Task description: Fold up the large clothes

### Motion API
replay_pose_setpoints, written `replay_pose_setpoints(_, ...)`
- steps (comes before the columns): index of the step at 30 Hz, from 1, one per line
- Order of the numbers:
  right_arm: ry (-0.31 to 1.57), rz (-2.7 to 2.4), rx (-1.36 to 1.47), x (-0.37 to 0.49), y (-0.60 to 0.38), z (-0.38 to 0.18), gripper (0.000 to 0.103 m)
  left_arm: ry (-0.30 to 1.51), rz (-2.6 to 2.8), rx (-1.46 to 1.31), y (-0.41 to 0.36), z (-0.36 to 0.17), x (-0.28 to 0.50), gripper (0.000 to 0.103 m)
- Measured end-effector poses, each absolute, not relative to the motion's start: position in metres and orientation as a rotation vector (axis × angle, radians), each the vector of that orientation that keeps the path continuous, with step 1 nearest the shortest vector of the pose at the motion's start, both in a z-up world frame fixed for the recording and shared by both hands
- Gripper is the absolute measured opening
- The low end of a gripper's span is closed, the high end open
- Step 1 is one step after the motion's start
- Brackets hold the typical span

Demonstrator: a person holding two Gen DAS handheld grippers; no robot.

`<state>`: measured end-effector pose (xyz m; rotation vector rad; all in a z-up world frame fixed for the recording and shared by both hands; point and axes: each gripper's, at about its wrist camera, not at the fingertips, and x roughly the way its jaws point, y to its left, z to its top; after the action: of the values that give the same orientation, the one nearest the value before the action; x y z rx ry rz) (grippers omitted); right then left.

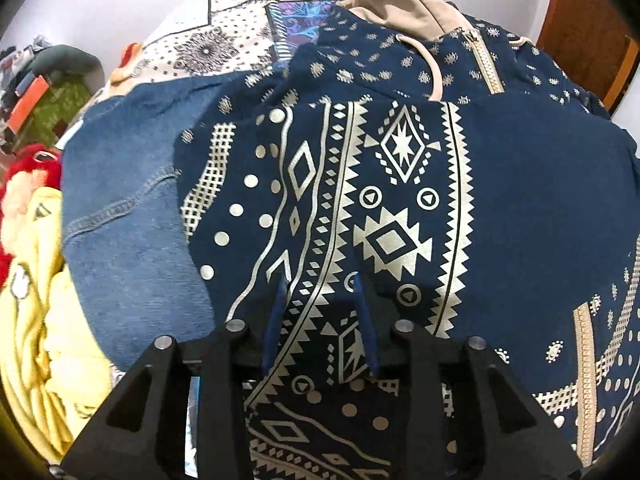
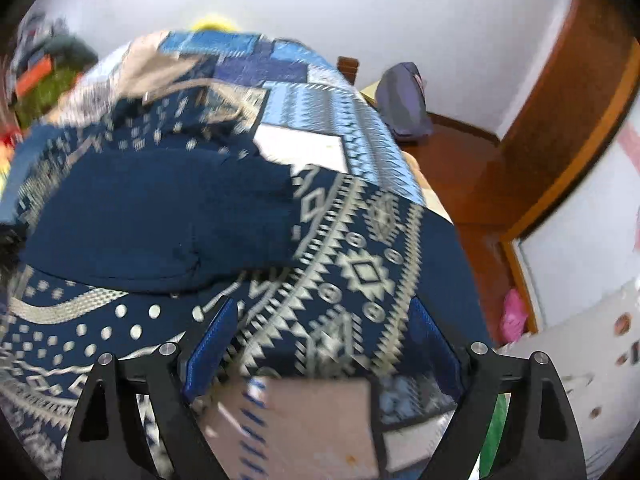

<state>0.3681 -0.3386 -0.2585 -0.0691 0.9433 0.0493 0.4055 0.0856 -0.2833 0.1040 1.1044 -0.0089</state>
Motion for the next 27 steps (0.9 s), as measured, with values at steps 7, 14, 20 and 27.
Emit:
replay_pose_setpoints(7,0.951,-0.024,0.143,0.351,-0.415,-0.236,0.086,1.026,-0.045,0.104,0.056,-0.238,0.404,0.056)
replay_pose_setpoints(14,1.035,-0.1,0.366,0.353,-0.48,-0.263,0.086,0.949,-0.174,0.142,-0.009,-0.208,0.412,0.071)
replay_pose_setpoints(20,1.11,-0.057,0.667,0.366,-0.514,-0.315,0.086,0.98,-0.264,0.164,-0.058,-0.224,0.43,0.071)
replay_pose_setpoints(27,1.087,-0.069,0.829,0.389,-0.528,-0.346,0.073,1.019,-0.295,0.173,-0.088,-0.245,0.445,0.071)
